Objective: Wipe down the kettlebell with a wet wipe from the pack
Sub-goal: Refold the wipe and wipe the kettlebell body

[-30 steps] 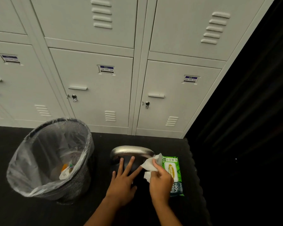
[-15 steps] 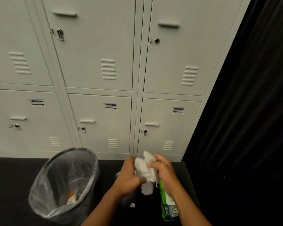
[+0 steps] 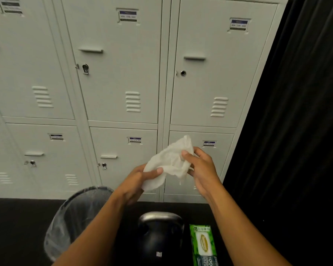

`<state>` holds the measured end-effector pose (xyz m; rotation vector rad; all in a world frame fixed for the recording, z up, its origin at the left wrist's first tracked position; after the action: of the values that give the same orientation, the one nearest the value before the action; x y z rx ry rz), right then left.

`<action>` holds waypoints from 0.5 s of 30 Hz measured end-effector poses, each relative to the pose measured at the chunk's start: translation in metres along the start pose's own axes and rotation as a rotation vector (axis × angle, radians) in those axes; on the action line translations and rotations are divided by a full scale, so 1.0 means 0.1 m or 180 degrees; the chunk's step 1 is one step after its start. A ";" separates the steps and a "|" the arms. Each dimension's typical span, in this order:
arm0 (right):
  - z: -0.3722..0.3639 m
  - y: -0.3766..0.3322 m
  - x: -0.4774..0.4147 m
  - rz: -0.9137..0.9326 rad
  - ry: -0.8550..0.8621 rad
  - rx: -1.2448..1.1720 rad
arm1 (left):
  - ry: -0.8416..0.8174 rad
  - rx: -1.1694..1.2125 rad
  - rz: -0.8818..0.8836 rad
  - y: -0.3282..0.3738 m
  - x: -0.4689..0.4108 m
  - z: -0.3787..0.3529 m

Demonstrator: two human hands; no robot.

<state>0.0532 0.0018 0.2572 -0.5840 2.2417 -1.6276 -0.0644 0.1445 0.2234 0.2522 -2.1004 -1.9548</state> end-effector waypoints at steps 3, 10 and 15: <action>0.08 0.12 0.06 -0.0055 0.0225 -0.0113 | 0.0284 0.0859 -0.0170 0.06 0.01 0.03; 0.17 0.54 0.24 -0.0322 0.0536 -0.0294 | 0.0915 0.1128 0.0041 0.02 0.03 0.10; 0.11 0.71 0.32 -0.0542 0.0499 -0.0885 | 0.0824 0.2070 -0.0208 0.04 0.07 0.20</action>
<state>0.0208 -0.0038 0.1861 -0.7586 2.6232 -1.4924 -0.0766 0.1616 0.2269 0.6595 -2.4899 -1.1247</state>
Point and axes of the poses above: each hand's wrist, its own x-axis away from the middle knuckle, its own z-axis out of the back of the hand, y = z × x, the point moved 7 cm from there along -x, towards the middle knuckle, and after that the axes turned 8 degrees about -x, right-handed, at the moved point
